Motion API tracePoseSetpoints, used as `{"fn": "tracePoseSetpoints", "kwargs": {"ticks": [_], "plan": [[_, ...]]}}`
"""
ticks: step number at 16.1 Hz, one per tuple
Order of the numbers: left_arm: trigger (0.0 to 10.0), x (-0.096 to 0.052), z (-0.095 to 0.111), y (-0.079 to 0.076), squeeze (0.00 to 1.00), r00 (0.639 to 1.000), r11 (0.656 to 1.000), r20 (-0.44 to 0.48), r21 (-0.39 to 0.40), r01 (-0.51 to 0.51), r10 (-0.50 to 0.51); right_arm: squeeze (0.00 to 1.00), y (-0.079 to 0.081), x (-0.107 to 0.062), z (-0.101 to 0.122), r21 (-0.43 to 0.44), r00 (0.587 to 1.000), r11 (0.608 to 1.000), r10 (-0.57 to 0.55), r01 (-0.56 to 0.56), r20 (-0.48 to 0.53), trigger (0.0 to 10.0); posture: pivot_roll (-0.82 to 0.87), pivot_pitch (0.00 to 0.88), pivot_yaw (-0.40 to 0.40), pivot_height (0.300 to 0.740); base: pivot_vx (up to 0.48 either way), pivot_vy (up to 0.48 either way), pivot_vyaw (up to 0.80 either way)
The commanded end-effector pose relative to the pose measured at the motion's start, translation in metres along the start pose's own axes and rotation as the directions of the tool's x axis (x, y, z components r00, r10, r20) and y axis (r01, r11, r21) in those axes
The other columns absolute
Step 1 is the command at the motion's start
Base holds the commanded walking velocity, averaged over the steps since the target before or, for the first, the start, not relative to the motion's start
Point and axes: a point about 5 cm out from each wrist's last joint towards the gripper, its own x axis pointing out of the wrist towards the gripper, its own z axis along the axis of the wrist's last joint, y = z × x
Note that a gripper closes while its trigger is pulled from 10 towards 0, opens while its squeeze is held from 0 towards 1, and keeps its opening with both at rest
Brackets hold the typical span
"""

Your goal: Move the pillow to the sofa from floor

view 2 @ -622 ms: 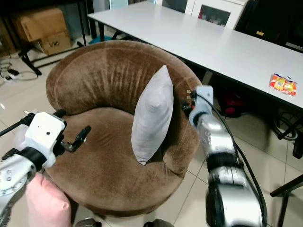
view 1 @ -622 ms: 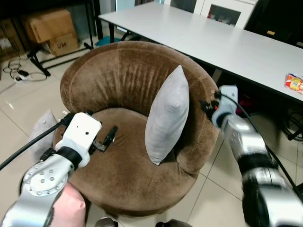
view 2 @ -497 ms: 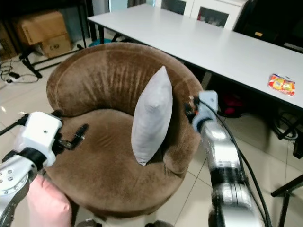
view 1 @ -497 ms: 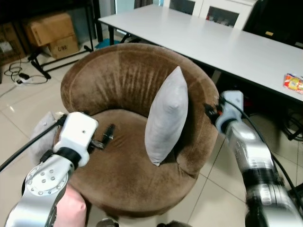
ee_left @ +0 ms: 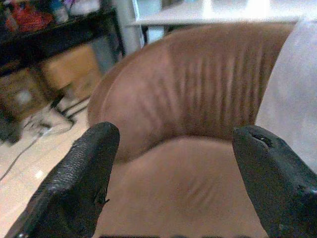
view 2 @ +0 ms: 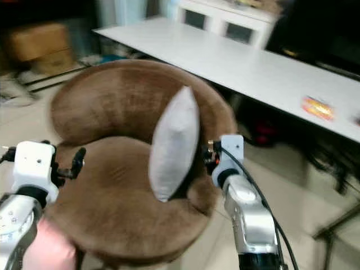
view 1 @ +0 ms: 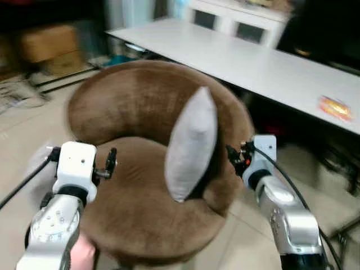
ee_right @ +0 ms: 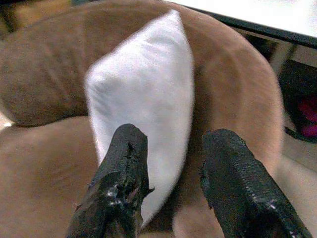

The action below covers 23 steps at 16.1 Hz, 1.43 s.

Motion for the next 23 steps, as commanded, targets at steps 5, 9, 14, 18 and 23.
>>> {"fn": "tracePoseSetpoints", "kwargs": {"ticks": [5, 9, 14, 18, 23], "plan": [[10.0, 0.004, 0.001, -0.001, 0.0, 0.999, 1.0, 0.039, 0.016, -0.027, 0.026, 0.0, -0.002, 0.007, 0.01, -0.076, 1.0, 0.997, -0.023, 0.023, 0.01, 10.0, 0.07, 0.0, -0.12, 0.74, -0.223, 0.0, 0.0], [10.0, 0.009, 0.0, 0.002, 0.0, 0.998, 0.999, 0.056, 0.029, -0.038, 0.036, 0.0, -0.007, 0.011, 0.007, -0.154, 0.999, 0.987, -0.042, 0.039, -0.016, 10.0, 0.06, 0.0, -0.115, 0.74, 0.0, 0.0, 0.0], [10.0, 0.008, -0.001, 0.0, 0.0, 0.996, 0.998, 0.065, 0.02, -0.056, 0.055, 0.0, -0.018, 0.008, 0.004, -0.155, 0.999, 0.988, -0.013, 0.005, -0.049, 10.0, 0.07, 0.0, -0.119, 0.74, 0.0, 0.0, 0.0], [10.0, 0.006, -0.007, 0.002, 0.0, 0.997, 0.998, 0.046, 0.003, -0.067, 0.067, 0.0, -0.016, 0.007, 0.006, -0.135, 0.999, 0.99, 0.024, -0.029, -0.035, 10.0, 0.05, 0.0, -0.128, 0.74, 0.0, 0.33, 0.0], [10.0, 0.0, -0.008, 0.003, 0.0, 0.994, 0.995, 0.036, -0.008, -0.104, 0.104, 0.0, -0.003, 0.009, 0.005, -0.175, 0.994, 0.979, 0.1, -0.104, -0.035, 10.0, 0.07, 0.0, -0.157, 0.74, 0.0, 0.427, 0.0]]}}
